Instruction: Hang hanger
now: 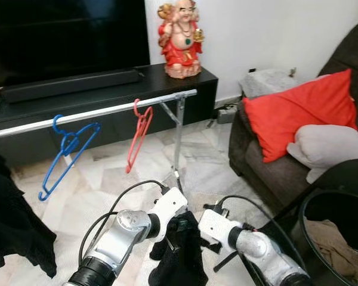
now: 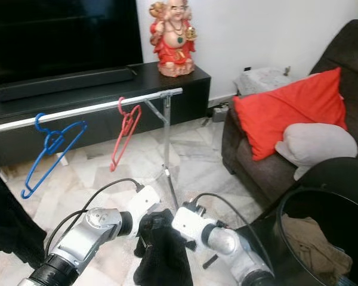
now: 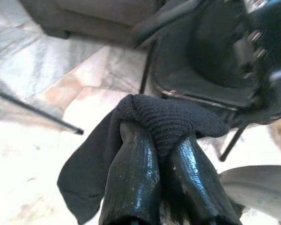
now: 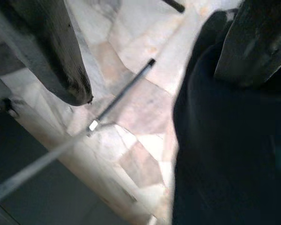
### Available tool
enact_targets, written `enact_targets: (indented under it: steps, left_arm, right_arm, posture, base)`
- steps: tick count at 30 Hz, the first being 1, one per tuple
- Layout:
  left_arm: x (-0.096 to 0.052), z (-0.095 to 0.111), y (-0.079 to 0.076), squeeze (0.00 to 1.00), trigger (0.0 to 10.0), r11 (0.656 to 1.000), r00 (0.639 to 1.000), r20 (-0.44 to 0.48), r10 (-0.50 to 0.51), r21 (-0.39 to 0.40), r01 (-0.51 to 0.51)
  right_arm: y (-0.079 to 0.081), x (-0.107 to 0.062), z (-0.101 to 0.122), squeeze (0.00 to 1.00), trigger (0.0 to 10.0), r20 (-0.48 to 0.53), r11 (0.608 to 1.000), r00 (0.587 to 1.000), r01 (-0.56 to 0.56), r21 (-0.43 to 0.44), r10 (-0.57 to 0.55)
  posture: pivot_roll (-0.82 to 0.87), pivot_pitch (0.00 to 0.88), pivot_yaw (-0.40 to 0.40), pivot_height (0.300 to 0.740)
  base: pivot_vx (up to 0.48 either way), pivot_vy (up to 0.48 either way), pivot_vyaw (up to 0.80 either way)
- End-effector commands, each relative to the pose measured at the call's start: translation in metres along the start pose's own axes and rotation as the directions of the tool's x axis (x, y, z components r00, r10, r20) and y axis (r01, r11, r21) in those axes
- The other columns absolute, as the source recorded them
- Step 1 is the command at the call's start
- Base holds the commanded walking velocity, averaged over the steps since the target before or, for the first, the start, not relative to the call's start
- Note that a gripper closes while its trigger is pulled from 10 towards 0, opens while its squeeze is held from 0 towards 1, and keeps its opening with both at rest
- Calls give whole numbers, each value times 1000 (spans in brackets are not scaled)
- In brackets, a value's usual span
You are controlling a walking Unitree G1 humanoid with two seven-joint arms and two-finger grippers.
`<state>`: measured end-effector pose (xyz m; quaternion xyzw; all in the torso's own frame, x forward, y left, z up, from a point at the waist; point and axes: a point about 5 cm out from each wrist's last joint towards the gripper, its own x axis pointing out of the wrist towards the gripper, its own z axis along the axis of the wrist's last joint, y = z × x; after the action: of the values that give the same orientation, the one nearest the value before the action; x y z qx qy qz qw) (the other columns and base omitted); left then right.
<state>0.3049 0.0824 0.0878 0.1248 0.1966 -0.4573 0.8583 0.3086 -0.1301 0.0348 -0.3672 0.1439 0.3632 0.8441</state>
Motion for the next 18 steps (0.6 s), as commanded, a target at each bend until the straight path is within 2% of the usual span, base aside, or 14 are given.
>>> enact_targets:
  steps: [1, 6, 13, 16, 18]
  left_arm:
    - [0, 5, 3, 0, 0, 1000, 1000, 6, 11, 14, -11]
    - [2, 4, 6, 0, 0, 999, 999, 0, 36, 5, -36]
    - [4, 3, 14, 0, 0, 994, 994, -20, 111, -14, -111]
    - [7, 4, 19, 0, 0, 988, 987, -32, 155, -25, -156]
    - [8, 5, 21, 0, 0, 984, 984, -36, 173, -32, -174]
  right_arm:
    - [0, 0, -2, 0, 10000, -14, 1000, 1000, 15, 2, -15]
    - [4, 4, -1, 0, 10000, -7, 999, 999, 39, -19, -39]
    - [13, 0, 0, 0, 10000, 26, 996, 996, -86, -17, 86]
    - [22, -3, -1, 0, 10000, 55, 981, 980, -192, 14, 191]
    - [25, -5, 0, 0, 10000, 70, 976, 974, -216, 8, 215]
  posture:
    - [61, 39, 0, 740]
    - [61, 41, 1, 740]
    - [61, 41, 1, 740]
    - [53, 43, 4, 740]
    - [53, 43, 4, 740]
  base:
    - [0, 0, 0]
    - [0, 0, 0]
    - [0, 0, 0]
    - [0, 0, 0]
    - [0, 0, 0]
